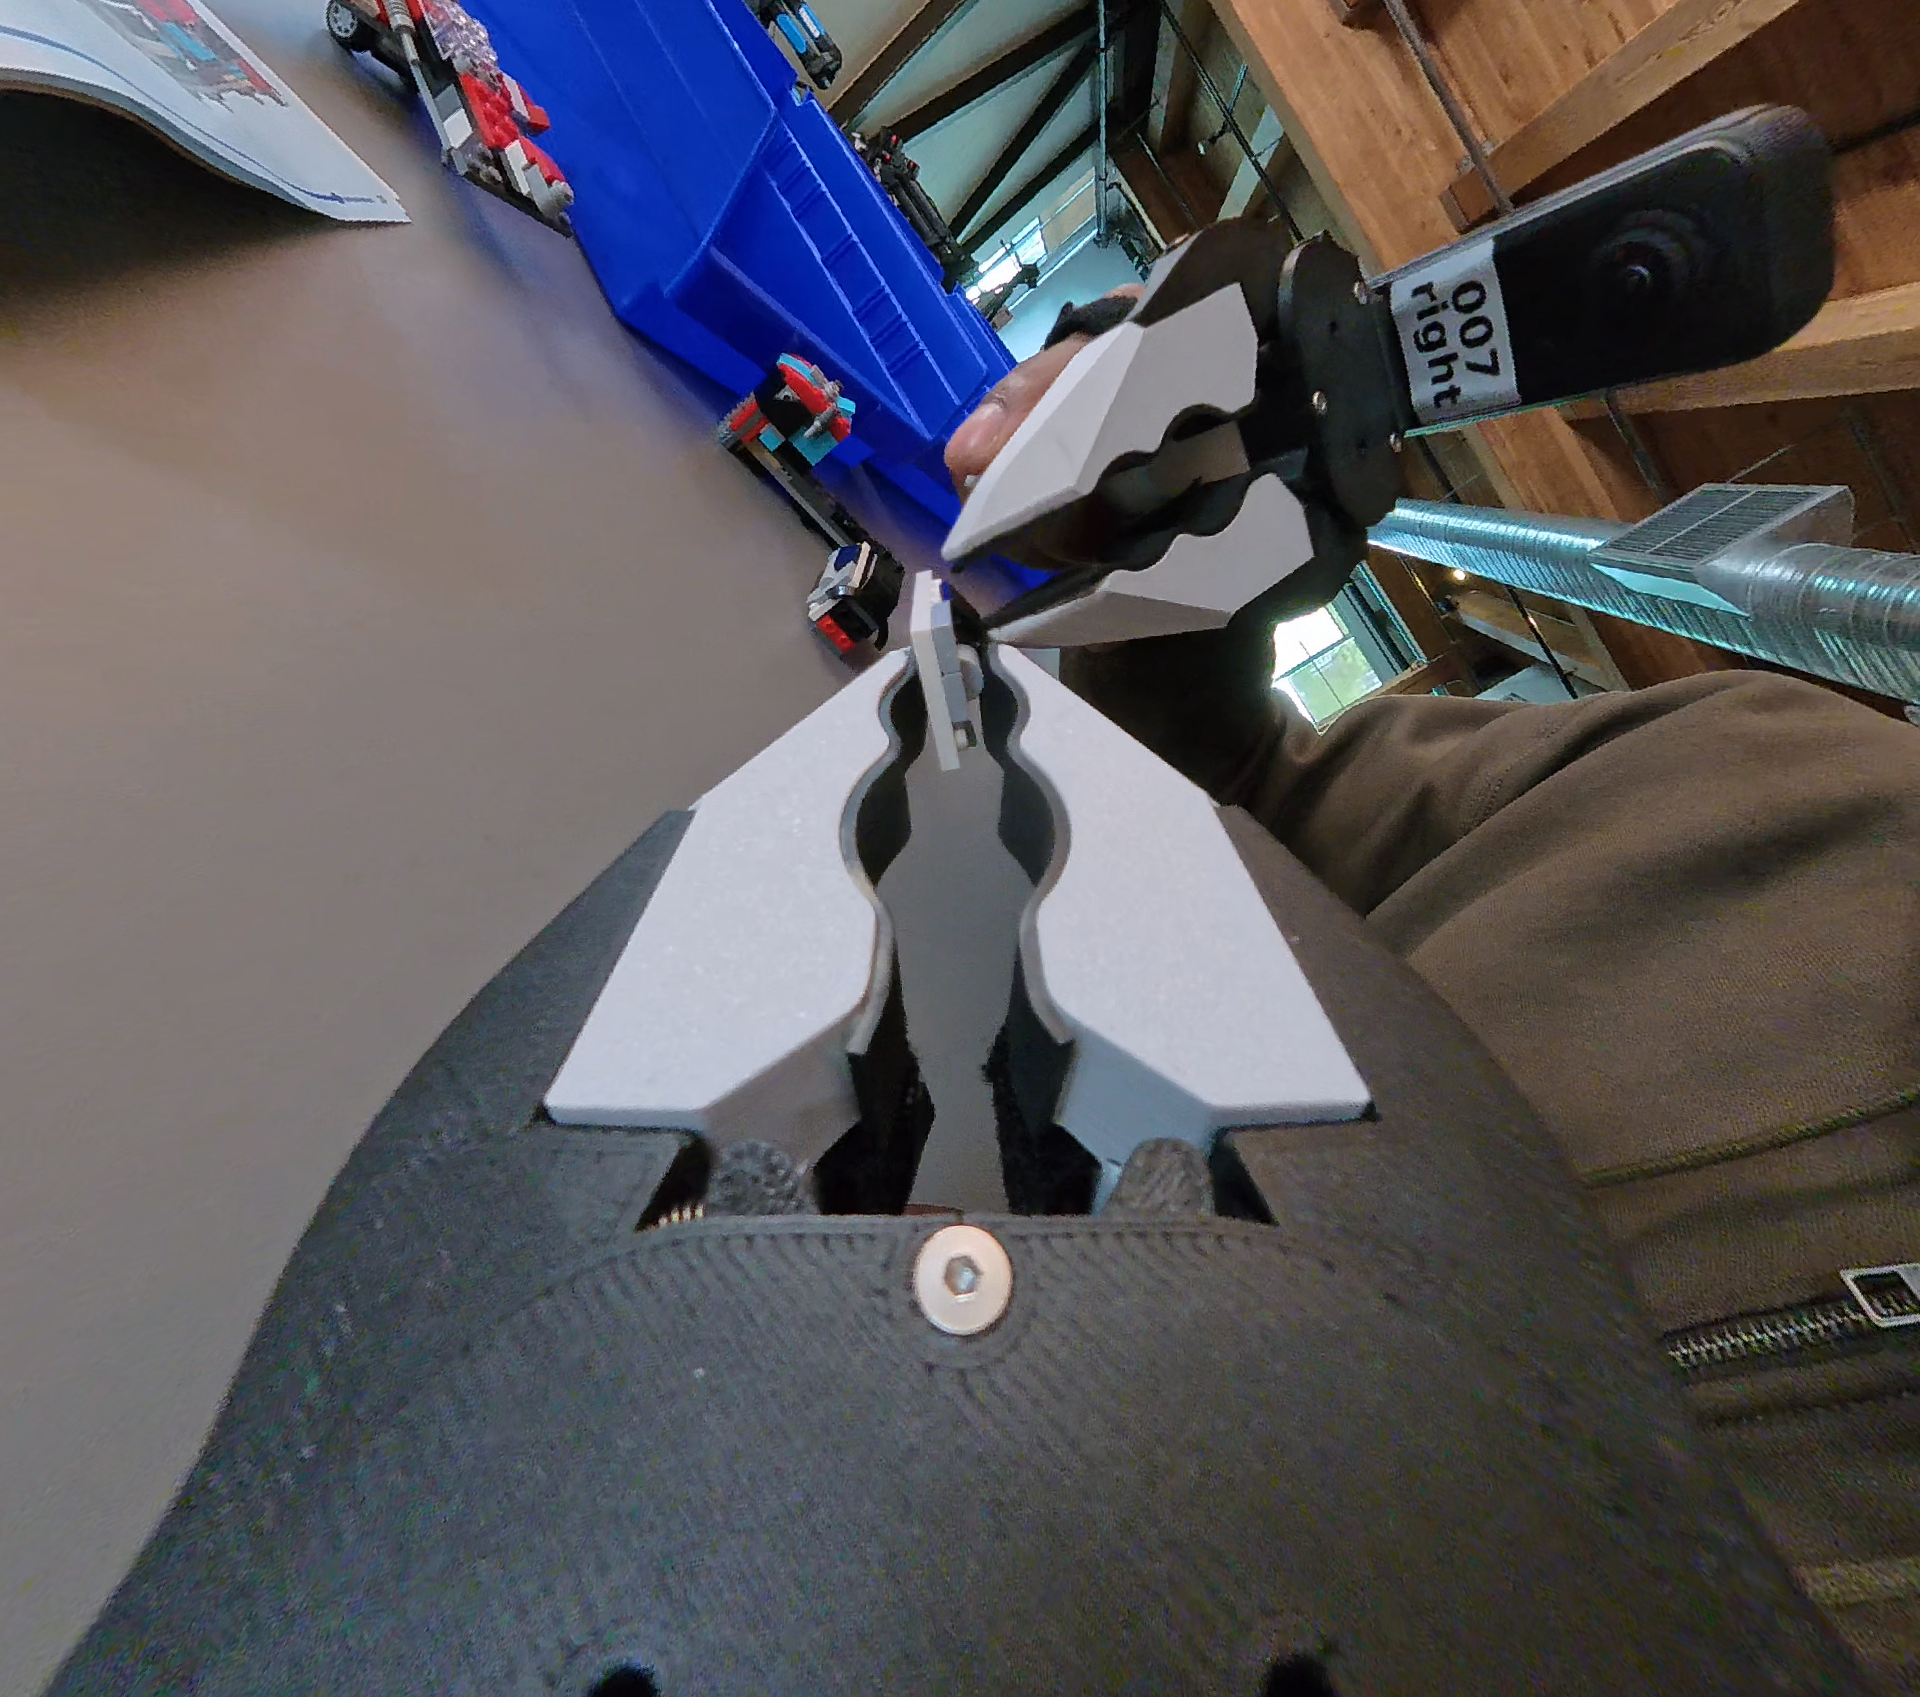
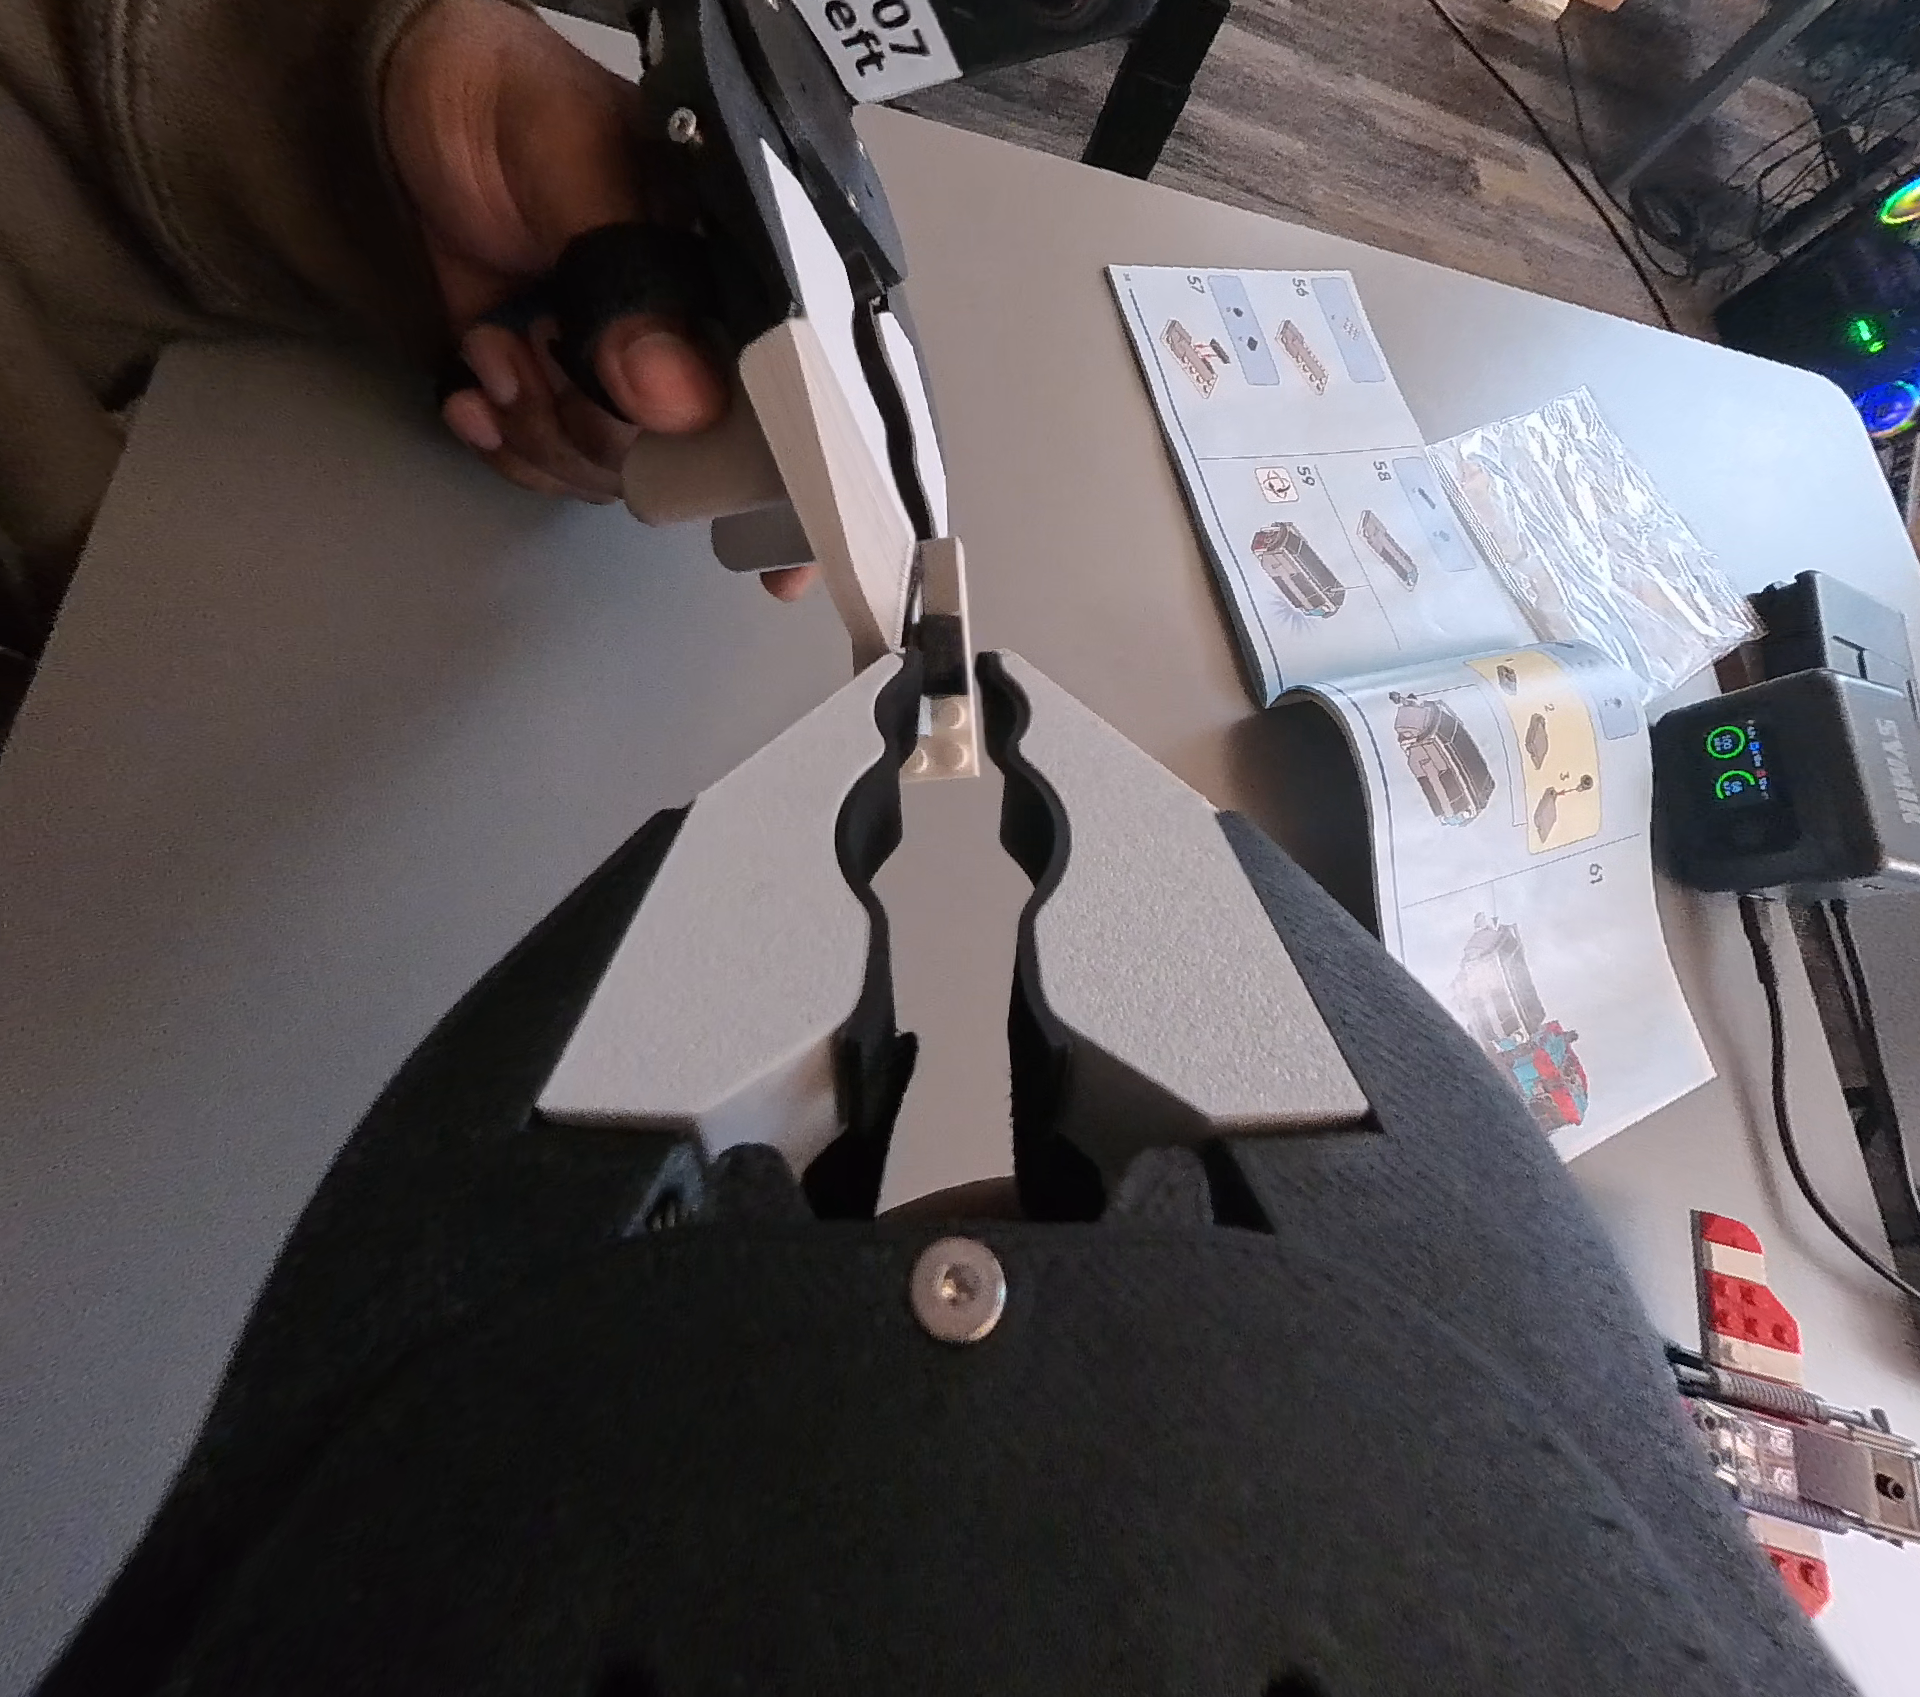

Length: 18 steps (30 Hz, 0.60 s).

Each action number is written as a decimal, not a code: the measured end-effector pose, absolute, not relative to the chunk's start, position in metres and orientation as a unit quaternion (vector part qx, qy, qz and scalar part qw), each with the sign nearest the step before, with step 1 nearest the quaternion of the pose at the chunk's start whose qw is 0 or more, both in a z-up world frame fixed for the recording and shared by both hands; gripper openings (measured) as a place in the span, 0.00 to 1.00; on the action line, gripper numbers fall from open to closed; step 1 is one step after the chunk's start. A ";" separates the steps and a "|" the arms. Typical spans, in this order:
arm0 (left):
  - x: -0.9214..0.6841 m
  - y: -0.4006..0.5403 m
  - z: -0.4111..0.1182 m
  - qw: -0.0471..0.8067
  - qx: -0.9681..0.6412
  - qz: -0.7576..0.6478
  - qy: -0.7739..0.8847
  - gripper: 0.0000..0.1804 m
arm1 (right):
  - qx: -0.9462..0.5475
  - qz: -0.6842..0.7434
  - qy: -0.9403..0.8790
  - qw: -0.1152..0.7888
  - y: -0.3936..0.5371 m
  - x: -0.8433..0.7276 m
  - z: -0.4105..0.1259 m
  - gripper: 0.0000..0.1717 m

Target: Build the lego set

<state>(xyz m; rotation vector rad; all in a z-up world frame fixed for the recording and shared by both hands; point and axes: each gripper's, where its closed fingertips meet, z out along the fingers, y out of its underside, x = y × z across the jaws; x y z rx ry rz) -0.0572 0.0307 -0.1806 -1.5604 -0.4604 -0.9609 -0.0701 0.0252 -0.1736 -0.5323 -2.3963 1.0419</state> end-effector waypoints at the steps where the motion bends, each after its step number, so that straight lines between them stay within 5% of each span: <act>1: -0.057 0.031 -0.180 0.586 -0.668 -0.414 -0.196 0.05 | -0.195 0.382 -0.873 0.233 0.025 -0.070 -0.173 0.08; 6: -0.056 0.029 -0.177 0.590 -0.660 -0.422 -0.194 0.05 | -0.208 0.407 -0.866 0.203 0.027 -0.065 -0.168 0.16; 18: -0.044 0.026 -0.166 0.604 -0.656 -0.428 -0.147 0.05 | -0.274 0.503 -0.815 0.082 0.026 -0.058 -0.152 0.16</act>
